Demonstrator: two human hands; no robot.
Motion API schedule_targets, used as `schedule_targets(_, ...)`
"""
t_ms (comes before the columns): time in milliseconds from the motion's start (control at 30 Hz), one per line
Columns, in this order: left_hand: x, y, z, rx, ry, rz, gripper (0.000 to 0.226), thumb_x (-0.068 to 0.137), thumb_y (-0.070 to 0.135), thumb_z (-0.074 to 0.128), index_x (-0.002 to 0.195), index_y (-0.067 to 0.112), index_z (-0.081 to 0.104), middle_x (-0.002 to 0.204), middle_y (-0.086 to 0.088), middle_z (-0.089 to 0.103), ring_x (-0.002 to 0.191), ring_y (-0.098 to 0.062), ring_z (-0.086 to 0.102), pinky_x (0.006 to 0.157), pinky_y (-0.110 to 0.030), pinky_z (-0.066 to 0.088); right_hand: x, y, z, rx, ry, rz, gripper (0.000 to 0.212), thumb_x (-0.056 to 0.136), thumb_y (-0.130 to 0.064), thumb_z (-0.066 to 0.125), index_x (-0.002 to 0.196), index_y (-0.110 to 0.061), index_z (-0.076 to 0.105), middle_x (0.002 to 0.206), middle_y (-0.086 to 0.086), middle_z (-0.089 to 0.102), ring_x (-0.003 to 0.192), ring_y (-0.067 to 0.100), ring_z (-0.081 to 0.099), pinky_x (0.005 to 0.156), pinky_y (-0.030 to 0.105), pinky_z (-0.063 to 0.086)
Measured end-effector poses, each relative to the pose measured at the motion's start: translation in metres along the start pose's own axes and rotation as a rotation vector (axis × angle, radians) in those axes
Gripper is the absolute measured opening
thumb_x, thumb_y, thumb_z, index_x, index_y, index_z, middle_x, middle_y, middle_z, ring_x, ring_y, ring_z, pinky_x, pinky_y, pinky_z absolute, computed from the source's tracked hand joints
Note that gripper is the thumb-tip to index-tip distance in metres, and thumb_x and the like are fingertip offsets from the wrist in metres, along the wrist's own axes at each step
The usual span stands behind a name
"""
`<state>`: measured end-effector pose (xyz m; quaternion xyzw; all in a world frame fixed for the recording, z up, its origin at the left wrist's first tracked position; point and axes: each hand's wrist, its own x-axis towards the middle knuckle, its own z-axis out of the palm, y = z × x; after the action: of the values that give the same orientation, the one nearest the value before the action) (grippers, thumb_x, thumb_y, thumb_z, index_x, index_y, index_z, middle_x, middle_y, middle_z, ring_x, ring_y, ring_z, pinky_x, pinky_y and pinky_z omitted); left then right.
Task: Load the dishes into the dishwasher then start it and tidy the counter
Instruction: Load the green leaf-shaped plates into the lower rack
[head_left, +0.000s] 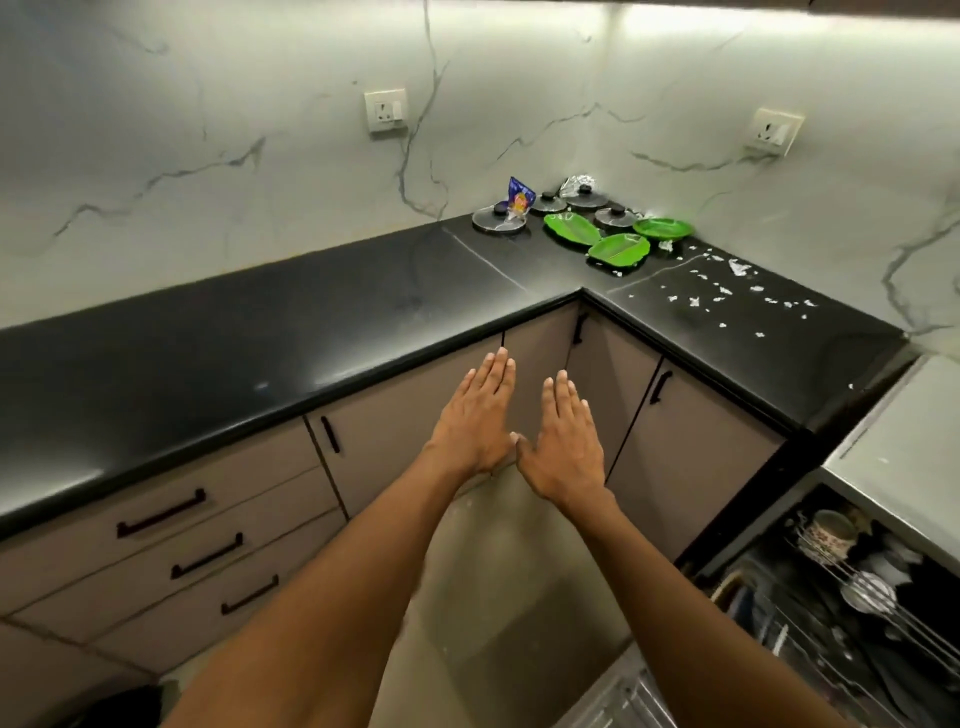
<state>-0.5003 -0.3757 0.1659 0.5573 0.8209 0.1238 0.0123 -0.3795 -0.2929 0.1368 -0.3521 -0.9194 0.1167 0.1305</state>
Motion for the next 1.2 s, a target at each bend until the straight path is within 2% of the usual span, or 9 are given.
schedule_targets(133, 0.047, -0.036, -0.007, -0.01, -0.014, 0.072, 0.088, 0.093, 0.023, 0.051, 0.158, 0.009, -0.007, 0.165, -0.007, -0.016, 0.152, -0.018, -0.016, 0.125, -0.037, -0.002, 0.048, -0.015, -0.001, -0.021, 0.022, 0.032, 0.092, 0.098, -0.048, 0.051, 0.161, -0.009, -0.004, 0.168, 0.01, -0.013, 0.155, 0.022, -0.011, 0.127, 0.04, 0.001)
schedule_targets(333, 0.134, -0.045, 0.011, -0.047, -0.01, 0.187, 0.085, 0.097, 0.028, 0.049, 0.158, 0.011, -0.007, 0.165, -0.006, -0.015, 0.151, -0.016, -0.017, 0.125, -0.035, -0.004, 0.118, 0.005, -0.002, -0.053, 0.07, 0.112, 0.091, 0.097, -0.048, 0.049, 0.161, -0.009, -0.002, 0.168, 0.011, -0.01, 0.155, 0.022, -0.009, 0.127, 0.038, -0.001)
schedule_targets(533, 0.242, -0.046, 0.034, -0.036, -0.012, 0.24, 0.086, 0.097, 0.027, 0.051, 0.158, 0.01, -0.007, 0.165, -0.006, -0.015, 0.151, -0.016, -0.016, 0.124, -0.033, -0.006, 0.209, 0.056, 0.009, -0.064, 0.065, 0.174, 0.091, 0.098, -0.048, 0.052, 0.161, -0.008, -0.001, 0.168, 0.011, -0.009, 0.156, 0.021, -0.009, 0.127, 0.037, -0.001)
schedule_targets(733, 0.368, -0.044, 0.042, -0.077, -0.046, 0.2, 0.091, 0.093, 0.026, 0.057, 0.158, 0.007, -0.004, 0.166, -0.009, -0.01, 0.153, -0.019, -0.012, 0.121, -0.03, -0.009, 0.317, 0.114, 0.012, -0.027, 0.069, 0.169, 0.087, 0.099, -0.049, 0.049, 0.161, -0.008, 0.003, 0.169, 0.011, -0.003, 0.156, 0.02, -0.004, 0.127, 0.036, 0.0)
schedule_targets(900, 0.465, -0.039, 0.043, -0.077, -0.064, 0.204, 0.099, 0.085, 0.024, 0.061, 0.158, 0.007, -0.005, 0.166, -0.008, -0.011, 0.153, -0.018, -0.011, 0.125, -0.035, 0.001, 0.4, 0.161, 0.007, -0.077, 0.056, 0.151, 0.082, 0.101, -0.048, 0.045, 0.161, -0.008, 0.006, 0.169, 0.011, -0.003, 0.156, 0.02, -0.003, 0.127, 0.035, 0.0)
schedule_targets(1200, 0.602, -0.035, 0.094, -0.11, -0.111, 0.232, 0.086, 0.094, 0.026, 0.05, 0.158, 0.009, -0.005, 0.166, -0.007, -0.013, 0.152, -0.017, -0.013, 0.124, -0.033, -0.006, 0.518, 0.241, 0.018, -0.08, 0.012, 0.189, 0.081, 0.101, -0.049, 0.042, 0.161, -0.009, 0.007, 0.169, 0.009, 0.0, 0.156, 0.019, -0.001, 0.126, 0.035, -0.001)
